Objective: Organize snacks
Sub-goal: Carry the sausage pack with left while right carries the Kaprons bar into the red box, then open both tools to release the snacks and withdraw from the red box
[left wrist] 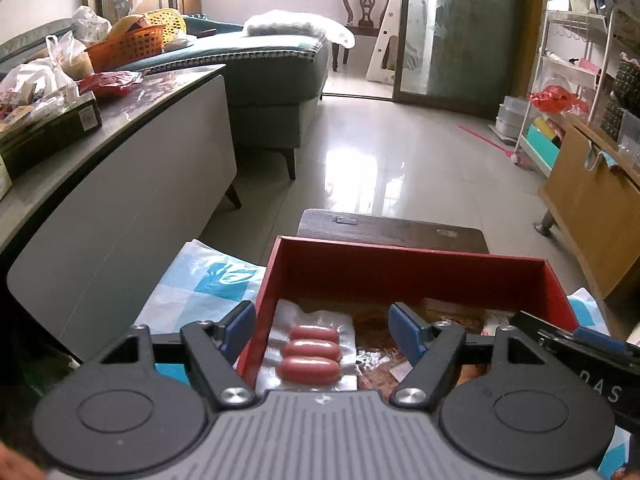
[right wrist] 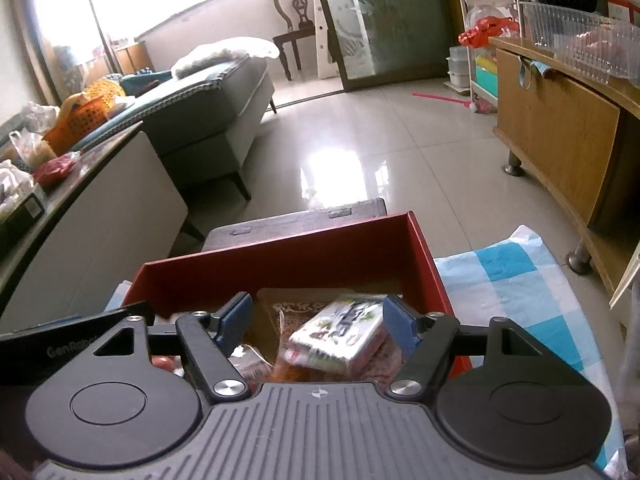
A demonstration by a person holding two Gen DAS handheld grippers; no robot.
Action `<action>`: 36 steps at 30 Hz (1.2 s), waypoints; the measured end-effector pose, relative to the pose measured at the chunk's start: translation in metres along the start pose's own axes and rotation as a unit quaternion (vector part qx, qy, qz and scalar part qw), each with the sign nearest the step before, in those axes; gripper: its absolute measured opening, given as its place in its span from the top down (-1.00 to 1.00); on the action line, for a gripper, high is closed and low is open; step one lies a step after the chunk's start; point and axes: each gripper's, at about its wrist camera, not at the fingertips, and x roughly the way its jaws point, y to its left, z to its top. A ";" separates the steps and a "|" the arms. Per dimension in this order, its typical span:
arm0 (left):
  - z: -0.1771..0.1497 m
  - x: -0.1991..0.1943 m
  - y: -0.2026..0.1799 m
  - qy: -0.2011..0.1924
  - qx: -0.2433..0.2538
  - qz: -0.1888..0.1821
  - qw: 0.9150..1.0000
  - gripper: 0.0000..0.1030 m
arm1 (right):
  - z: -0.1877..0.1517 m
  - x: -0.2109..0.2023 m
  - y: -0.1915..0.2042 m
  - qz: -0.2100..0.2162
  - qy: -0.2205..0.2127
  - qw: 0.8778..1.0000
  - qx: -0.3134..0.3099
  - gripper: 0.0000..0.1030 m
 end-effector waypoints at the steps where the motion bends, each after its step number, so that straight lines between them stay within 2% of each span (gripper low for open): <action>1: 0.000 -0.002 0.000 0.000 0.000 -0.001 1.000 -0.31 | 0.000 -0.002 0.001 0.001 -0.001 1.000 0.000 -0.52; 16: -0.008 -0.040 0.004 0.003 0.005 -0.019 1.000 -0.32 | 0.001 -0.043 0.009 0.006 -0.015 1.000 -0.014 -0.60; 36: -0.045 -0.085 0.004 0.012 0.022 -0.048 0.999 -0.32 | -0.037 -0.095 -0.010 -0.010 -0.006 1.000 -0.010 -0.67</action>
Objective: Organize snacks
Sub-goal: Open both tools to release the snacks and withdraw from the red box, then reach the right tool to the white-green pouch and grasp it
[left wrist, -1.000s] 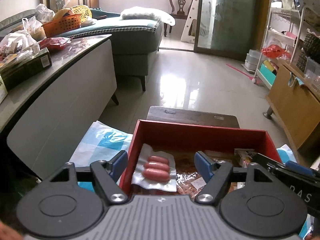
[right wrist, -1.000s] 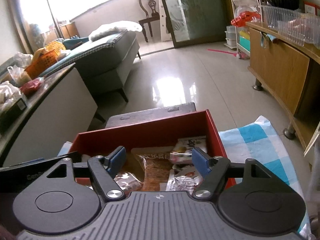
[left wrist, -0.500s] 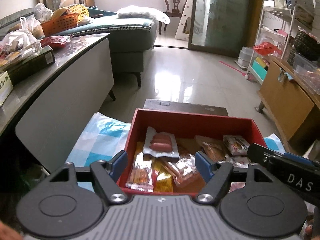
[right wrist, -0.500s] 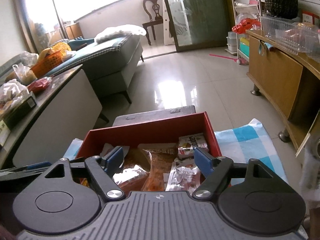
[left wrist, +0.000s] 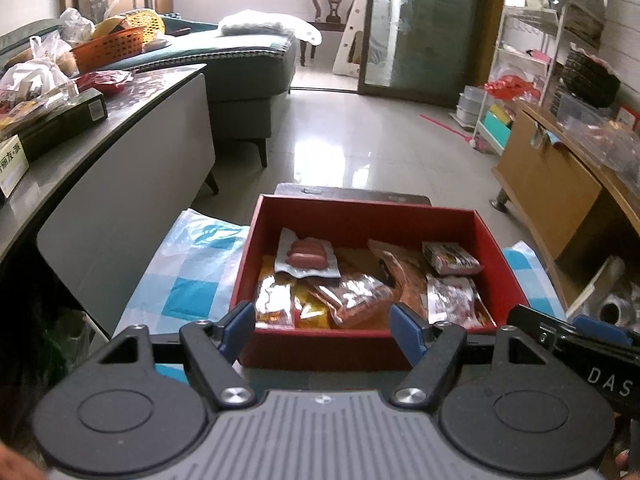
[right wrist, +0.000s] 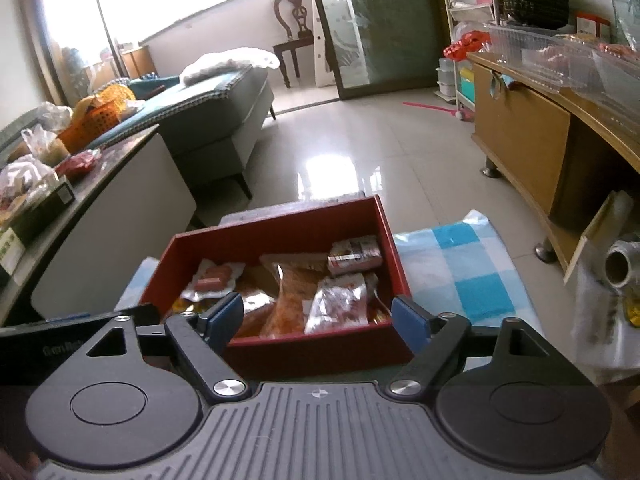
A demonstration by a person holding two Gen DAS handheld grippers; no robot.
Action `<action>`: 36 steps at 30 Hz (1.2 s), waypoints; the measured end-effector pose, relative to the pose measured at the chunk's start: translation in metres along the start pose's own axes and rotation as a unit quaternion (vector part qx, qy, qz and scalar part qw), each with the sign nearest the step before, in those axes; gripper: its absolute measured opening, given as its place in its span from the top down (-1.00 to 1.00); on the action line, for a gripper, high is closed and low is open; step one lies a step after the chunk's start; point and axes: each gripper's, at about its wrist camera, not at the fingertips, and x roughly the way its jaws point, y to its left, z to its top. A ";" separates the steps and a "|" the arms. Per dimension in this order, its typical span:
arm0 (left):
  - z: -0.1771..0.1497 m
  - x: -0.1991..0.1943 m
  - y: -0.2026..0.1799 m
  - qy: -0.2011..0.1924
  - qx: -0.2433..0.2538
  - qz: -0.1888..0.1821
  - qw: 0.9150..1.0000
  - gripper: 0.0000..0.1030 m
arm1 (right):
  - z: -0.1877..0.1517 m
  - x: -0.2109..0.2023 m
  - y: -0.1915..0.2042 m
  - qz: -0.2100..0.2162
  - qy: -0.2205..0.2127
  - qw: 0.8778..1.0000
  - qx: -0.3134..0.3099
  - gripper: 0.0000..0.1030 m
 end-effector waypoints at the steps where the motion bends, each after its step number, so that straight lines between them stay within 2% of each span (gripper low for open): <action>1: -0.002 -0.001 -0.001 0.001 0.002 -0.001 1.000 -0.32 | -0.003 -0.003 -0.001 -0.002 0.002 1.000 -0.001 -0.67; 14: -0.032 -0.023 -0.011 0.013 0.019 -0.016 1.000 -0.32 | -0.036 -0.037 -0.017 -0.011 0.018 1.000 0.003 -0.68; 24: -0.061 -0.034 -0.029 0.038 0.040 -0.042 0.998 -0.32 | -0.075 -0.065 -0.064 -0.047 0.051 0.997 0.042 -0.69; 29: -0.077 -0.034 -0.044 0.066 0.053 -0.062 0.994 -0.32 | -0.087 -0.074 -0.084 -0.065 0.061 0.994 0.061 -0.70; 32: -0.084 -0.031 -0.055 0.088 0.063 -0.080 0.991 -0.32 | -0.089 -0.071 -0.099 -0.070 0.068 0.992 0.081 -0.71; 36: -0.087 -0.030 -0.064 0.093 0.067 -0.083 0.990 -0.32 | -0.091 -0.055 -0.110 -0.077 0.096 0.988 0.097 -0.71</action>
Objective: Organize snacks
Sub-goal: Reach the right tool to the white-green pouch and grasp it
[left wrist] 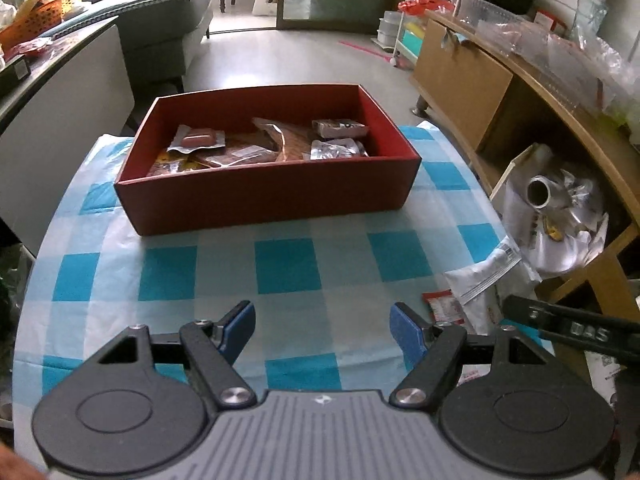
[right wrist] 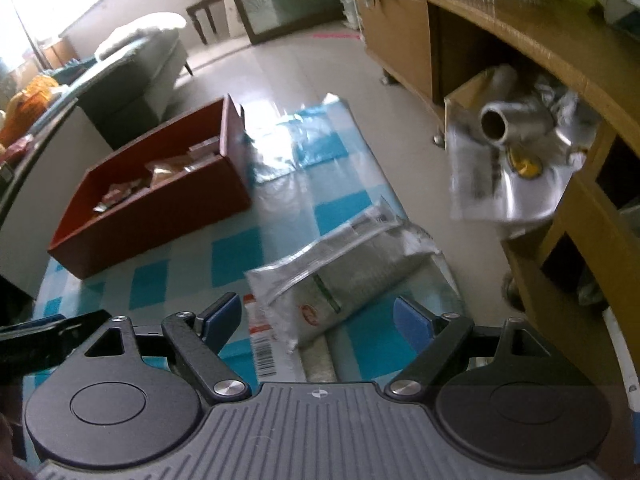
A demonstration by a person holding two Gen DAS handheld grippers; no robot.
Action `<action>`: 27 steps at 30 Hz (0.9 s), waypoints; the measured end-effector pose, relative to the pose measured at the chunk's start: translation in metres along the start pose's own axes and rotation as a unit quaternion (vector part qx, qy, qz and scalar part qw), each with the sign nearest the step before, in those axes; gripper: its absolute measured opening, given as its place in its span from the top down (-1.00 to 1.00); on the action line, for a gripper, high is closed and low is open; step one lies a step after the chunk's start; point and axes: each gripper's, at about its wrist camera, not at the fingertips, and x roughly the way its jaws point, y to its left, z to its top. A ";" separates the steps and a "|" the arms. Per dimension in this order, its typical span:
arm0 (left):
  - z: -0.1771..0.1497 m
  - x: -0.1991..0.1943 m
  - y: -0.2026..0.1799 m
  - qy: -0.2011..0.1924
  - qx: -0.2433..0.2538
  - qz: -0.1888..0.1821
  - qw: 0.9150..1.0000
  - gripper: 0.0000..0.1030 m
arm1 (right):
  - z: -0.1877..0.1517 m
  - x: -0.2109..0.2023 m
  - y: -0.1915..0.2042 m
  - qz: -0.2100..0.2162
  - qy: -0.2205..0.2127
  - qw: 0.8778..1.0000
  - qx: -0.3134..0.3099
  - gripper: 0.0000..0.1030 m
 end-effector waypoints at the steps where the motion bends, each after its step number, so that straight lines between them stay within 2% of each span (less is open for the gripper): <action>1: 0.000 0.001 0.000 0.001 0.002 0.001 1.000 -0.32 | 0.001 0.006 -0.002 -0.003 0.010 1.000 0.008 -0.71; 7: -0.002 0.006 0.003 0.013 0.001 0.004 1.000 -0.32 | 0.007 0.042 -0.017 0.034 0.070 0.994 0.074 -0.72; 10: -0.001 0.006 0.004 0.013 0.001 -0.001 1.000 -0.32 | 0.011 0.053 -0.020 0.050 0.081 0.989 0.110 -0.74; 15: -0.002 0.004 0.006 0.012 0.010 -0.006 1.000 -0.32 | 0.026 0.069 -0.014 0.065 0.070 0.986 0.136 -0.87; 19: -0.001 0.004 0.012 0.014 0.010 -0.004 1.000 -0.32 | 0.040 0.079 0.000 0.067 0.058 0.989 0.121 -0.86; 23: -0.001 0.004 0.021 0.015 0.008 -0.003 1.000 -0.32 | 0.049 0.083 0.011 0.032 0.061 0.993 0.095 -0.86; 27: 0.001 0.006 0.034 0.020 -0.005 -0.004 1.000 -0.32 | 0.060 0.060 0.012 0.066 0.025 0.994 0.089 -0.87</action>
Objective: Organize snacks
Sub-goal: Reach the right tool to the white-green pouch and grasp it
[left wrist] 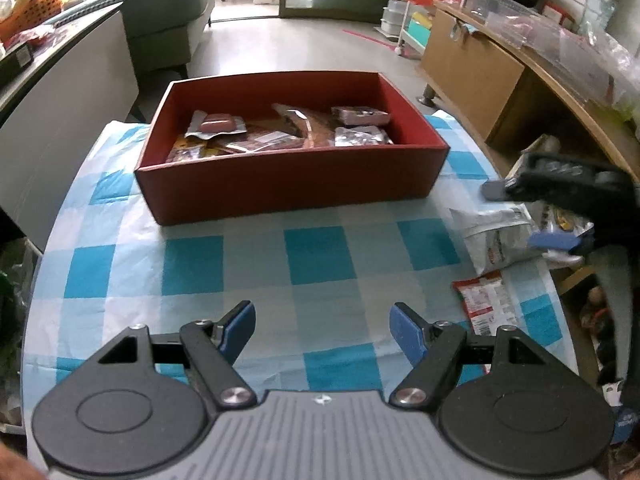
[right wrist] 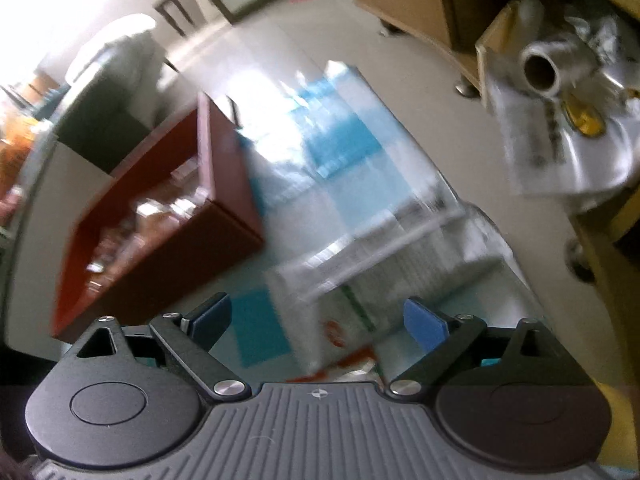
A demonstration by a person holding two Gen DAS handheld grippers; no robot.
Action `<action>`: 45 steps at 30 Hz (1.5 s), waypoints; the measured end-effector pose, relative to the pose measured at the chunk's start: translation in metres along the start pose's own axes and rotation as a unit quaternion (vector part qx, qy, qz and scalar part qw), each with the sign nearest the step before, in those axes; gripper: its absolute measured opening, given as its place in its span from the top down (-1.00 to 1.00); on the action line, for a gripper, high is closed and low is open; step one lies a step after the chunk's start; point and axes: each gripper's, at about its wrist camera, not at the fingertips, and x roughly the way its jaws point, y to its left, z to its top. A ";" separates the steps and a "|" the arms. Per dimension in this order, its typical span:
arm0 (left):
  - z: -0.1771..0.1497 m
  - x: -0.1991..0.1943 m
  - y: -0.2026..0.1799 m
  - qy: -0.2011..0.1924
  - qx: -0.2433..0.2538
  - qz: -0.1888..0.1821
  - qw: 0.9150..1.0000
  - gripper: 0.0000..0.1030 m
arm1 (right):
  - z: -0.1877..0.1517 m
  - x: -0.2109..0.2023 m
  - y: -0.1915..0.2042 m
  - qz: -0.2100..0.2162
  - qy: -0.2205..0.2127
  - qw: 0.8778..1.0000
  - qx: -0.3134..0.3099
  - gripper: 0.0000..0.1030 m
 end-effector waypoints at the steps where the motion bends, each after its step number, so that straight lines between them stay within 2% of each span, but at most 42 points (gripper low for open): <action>1: 0.000 0.000 0.002 0.001 -0.003 0.000 1.000 -0.32 | 0.003 -0.005 0.001 -0.004 -0.015 1.000 -0.011 -0.87; 3: 0.000 -0.001 0.005 0.001 -0.005 -0.002 1.000 -0.32 | 0.009 -0.004 0.003 -0.025 -0.036 0.998 -0.038 -0.89; 6: -0.002 -0.002 0.007 0.000 0.001 -0.001 1.000 -0.32 | 0.018 0.016 -0.003 -0.061 -0.036 0.996 -0.050 -0.89; 11: -0.001 0.003 0.012 0.005 -0.007 0.006 1.000 -0.32 | 0.018 0.034 -0.011 -0.059 -0.018 0.996 -0.057 -0.95; 14: 0.001 0.003 0.011 0.006 -0.010 0.002 1.000 -0.32 | 0.014 0.028 -0.014 -0.022 0.003 1.000 -0.019 -0.96; 16: 0.001 0.000 0.008 0.003 -0.006 -0.003 1.000 -0.32 | 0.004 0.021 -0.018 0.027 0.032 0.999 0.007 -0.96; 19: 0.001 -0.006 0.005 -0.003 -0.001 -0.009 1.000 -0.32 | -0.017 0.015 -0.017 0.094 0.086 0.991 0.041 -0.95; 21: 0.000 -0.010 0.005 -0.007 -0.002 -0.011 1.000 -0.32 | -0.030 0.008 -0.014 0.123 0.103 0.986 0.043 -0.95; 23: 0.000 -0.012 0.008 -0.010 -0.001 -0.007 1.000 -0.32 | -0.041 -0.004 -0.006 0.134 0.107 0.985 0.020 -0.95; 25: 0.001 -0.011 0.011 -0.010 -0.006 -0.003 1.000 -0.32 | -0.048 -0.019 0.004 0.125 0.094 0.987 -0.024 -0.95; 27: 0.002 -0.010 0.015 -0.007 -0.016 -0.003 1.000 -0.32 | -0.045 -0.030 0.020 0.073 0.051 0.990 -0.111 -0.95; 29: 0.004 -0.010 0.017 -0.006 -0.021 -0.009 1.000 -0.32 | -0.037 -0.029 0.037 0.001 0.010 0.977 -0.215 -0.95; 30: 0.004 -0.010 0.017 -0.006 -0.019 -0.011 1.000 -0.32 | -0.033 -0.023 0.041 -0.013 0.012 0.967 -0.253 -0.95; 33: 0.004 -0.009 0.016 -0.006 -0.008 -0.009 1.000 -0.32 | -0.022 0.003 0.056 -0.043 0.054 0.927 -0.370 -0.95; 34: 0.004 -0.008 0.017 -0.004 -0.005 -0.008 1.000 -0.32 | -0.020 0.012 0.061 -0.042 0.071 0.908 -0.411 -0.95; 35: 0.004 -0.007 0.018 -0.002 -0.005 -0.007 1.000 -0.32 | -0.019 0.018 0.062 -0.041 0.083 0.896 -0.434 -0.95; 37: 0.004 -0.004 0.020 0.004 -0.008 -0.007 1.000 -0.32 | -0.015 0.036 0.064 -0.042 0.107 0.880 -0.460 -0.95; 38: 0.005 -0.003 0.021 0.007 -0.011 -0.008 1.000 -0.32 | -0.011 0.046 0.065 -0.046 0.116 0.878 -0.462 -0.95; 41: 0.004 0.002 0.021 0.015 -0.011 -0.011 1.000 -0.32 | -0.007 0.070 0.058 -0.053 0.129 0.881 -0.452 -1.00; 43: 0.004 0.004 0.019 0.018 -0.006 -0.007 1.000 -0.32 | -0.004 0.072 0.048 -0.037 0.129 0.901 -0.412 -1.00; 45: 0.004 0.005 0.016 0.020 -0.006 -0.008 1.000 -0.32 | -0.010 0.067 0.039 -0.040 0.115 0.916 -0.381 -1.00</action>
